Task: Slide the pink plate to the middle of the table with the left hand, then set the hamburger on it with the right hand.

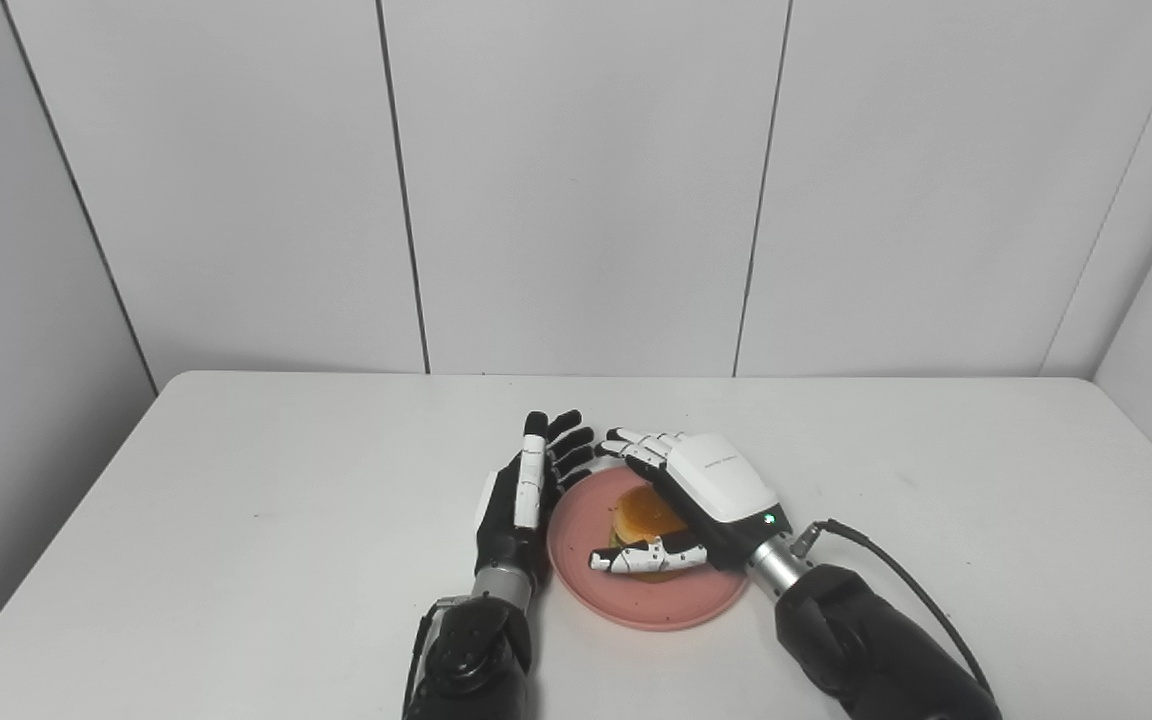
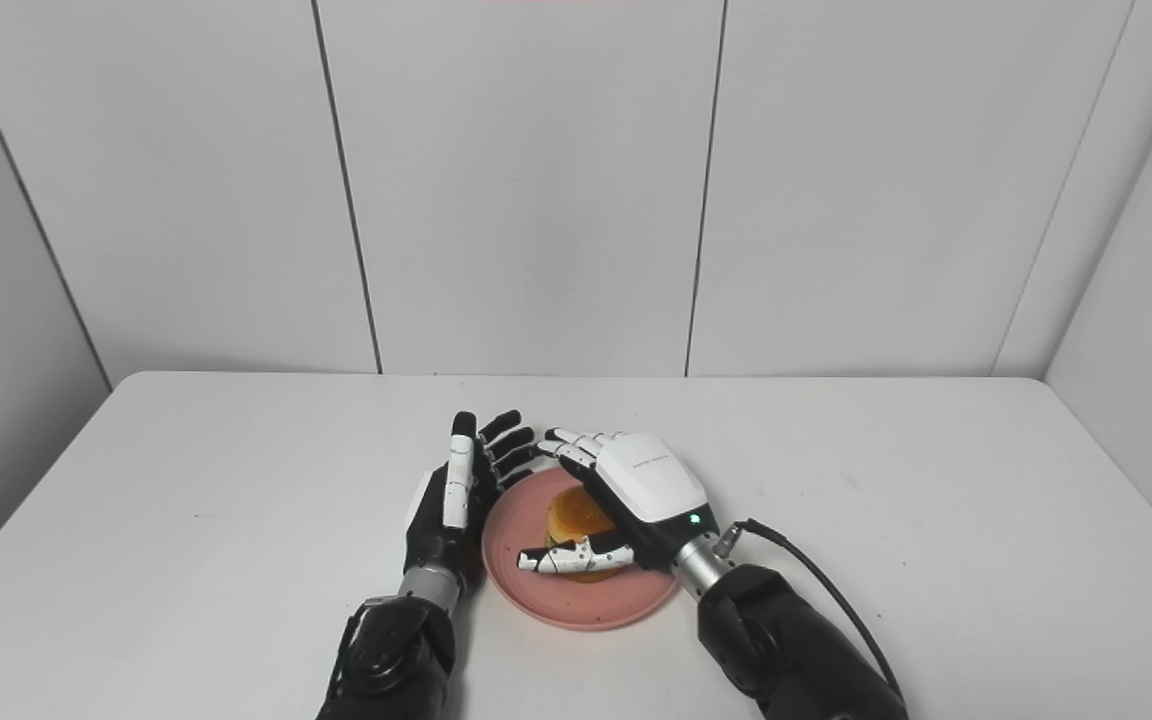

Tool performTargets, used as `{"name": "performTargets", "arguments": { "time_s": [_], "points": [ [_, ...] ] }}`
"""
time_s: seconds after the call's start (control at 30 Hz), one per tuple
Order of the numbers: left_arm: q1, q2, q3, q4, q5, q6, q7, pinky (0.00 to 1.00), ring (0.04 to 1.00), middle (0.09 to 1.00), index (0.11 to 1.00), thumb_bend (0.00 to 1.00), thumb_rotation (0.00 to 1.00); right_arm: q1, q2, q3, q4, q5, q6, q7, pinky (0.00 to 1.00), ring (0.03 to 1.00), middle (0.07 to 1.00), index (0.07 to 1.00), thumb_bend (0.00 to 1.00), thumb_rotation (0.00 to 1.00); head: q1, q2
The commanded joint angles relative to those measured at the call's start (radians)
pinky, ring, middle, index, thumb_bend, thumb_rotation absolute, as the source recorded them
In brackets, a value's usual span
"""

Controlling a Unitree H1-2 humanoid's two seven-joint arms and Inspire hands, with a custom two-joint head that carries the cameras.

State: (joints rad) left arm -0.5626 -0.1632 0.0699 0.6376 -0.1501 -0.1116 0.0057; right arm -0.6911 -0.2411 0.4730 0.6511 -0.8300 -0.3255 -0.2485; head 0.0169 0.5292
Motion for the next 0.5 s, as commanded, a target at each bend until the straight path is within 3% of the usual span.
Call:
{"name": "performTargets", "arguments": {
  "time_s": [0.0, 0.27, 0.47],
  "points": [
    [-0.031, -0.003, -0.008, -0.017, 0.001, 0.008, -0.005, 0.81, 0.820, 0.797, 0.766, 0.92, 0.97, -0.034, -0.009, -0.007, -0.030, 0.000, -0.006, -0.014, 0.83, 0.856, 0.889, 0.817, 0.81, 0.94, 0.000, 0.000],
    [-0.028, -0.002, -0.011, -0.025, 0.014, 0.018, 0.008, 0.82, 0.831, 0.784, 0.757, 0.91, 0.98, -0.023, -0.016, -0.022, -0.068, 0.008, 0.003, -0.011, 0.81, 0.847, 0.885, 0.823, 0.75, 0.94, -0.001, 0.001],
    [-0.027, -0.001, -0.009, -0.029, 0.016, 0.021, 0.014, 0.95, 0.869, 0.816, 0.772, 0.92, 0.98, 0.004, 0.004, -0.102, -0.119, 0.108, -0.009, -0.015, 0.79, 0.839, 0.890, 0.827, 0.74, 1.00, -0.001, -0.001]
  ]
}}
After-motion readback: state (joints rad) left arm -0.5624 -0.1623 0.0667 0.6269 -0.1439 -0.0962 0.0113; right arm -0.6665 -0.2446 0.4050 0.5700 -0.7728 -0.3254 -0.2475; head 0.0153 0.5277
